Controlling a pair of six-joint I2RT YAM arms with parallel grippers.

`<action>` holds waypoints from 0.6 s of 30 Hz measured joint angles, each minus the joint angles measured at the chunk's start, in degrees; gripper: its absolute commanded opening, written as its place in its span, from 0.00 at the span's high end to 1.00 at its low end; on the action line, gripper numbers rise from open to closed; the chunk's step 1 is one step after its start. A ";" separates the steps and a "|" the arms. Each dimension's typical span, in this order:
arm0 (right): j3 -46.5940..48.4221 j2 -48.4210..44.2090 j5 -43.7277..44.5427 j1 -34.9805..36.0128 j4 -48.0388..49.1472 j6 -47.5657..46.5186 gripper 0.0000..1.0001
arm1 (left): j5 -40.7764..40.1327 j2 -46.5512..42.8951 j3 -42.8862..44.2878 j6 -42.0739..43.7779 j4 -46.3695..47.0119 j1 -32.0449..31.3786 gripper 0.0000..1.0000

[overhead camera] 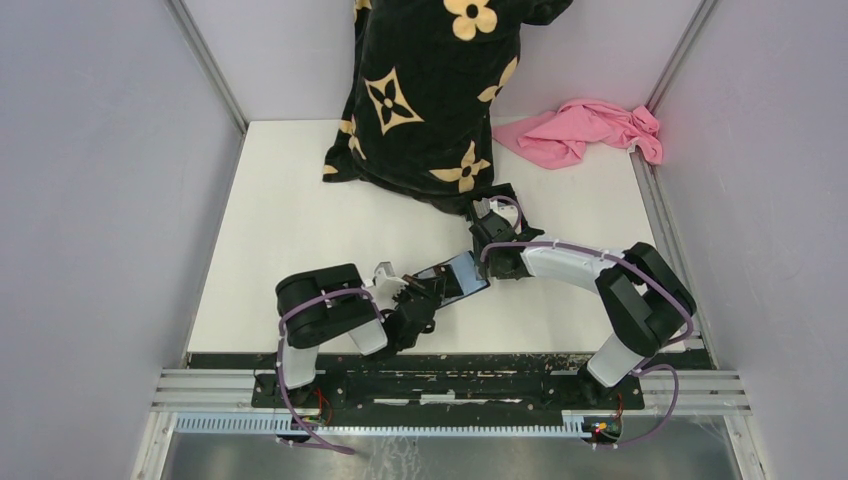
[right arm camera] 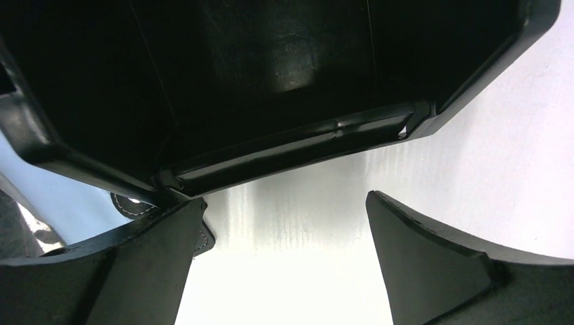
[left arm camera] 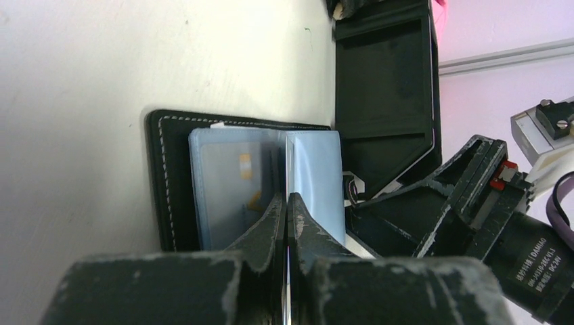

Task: Put the credit cards into the card holder
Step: Insert the credit card into the card holder.

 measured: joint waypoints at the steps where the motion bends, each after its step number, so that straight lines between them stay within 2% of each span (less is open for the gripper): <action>1: 0.09 0.11 -0.02 0.00 0.04 0.15 0.00 | -0.17 0.00 -0.35 -0.46 0.17 -0.24 0.97; 10: 0.46 0.52 -0.26 0.00 0.07 0.83 0.00 | -4.48 0.00 -1.51 -7.39 -1.64 -4.50 0.97; 18: 0.66 0.87 -1.16 0.00 0.74 0.94 0.01 | -7.69 0.20 -1.25 -12.96 -4.04 -5.20 0.97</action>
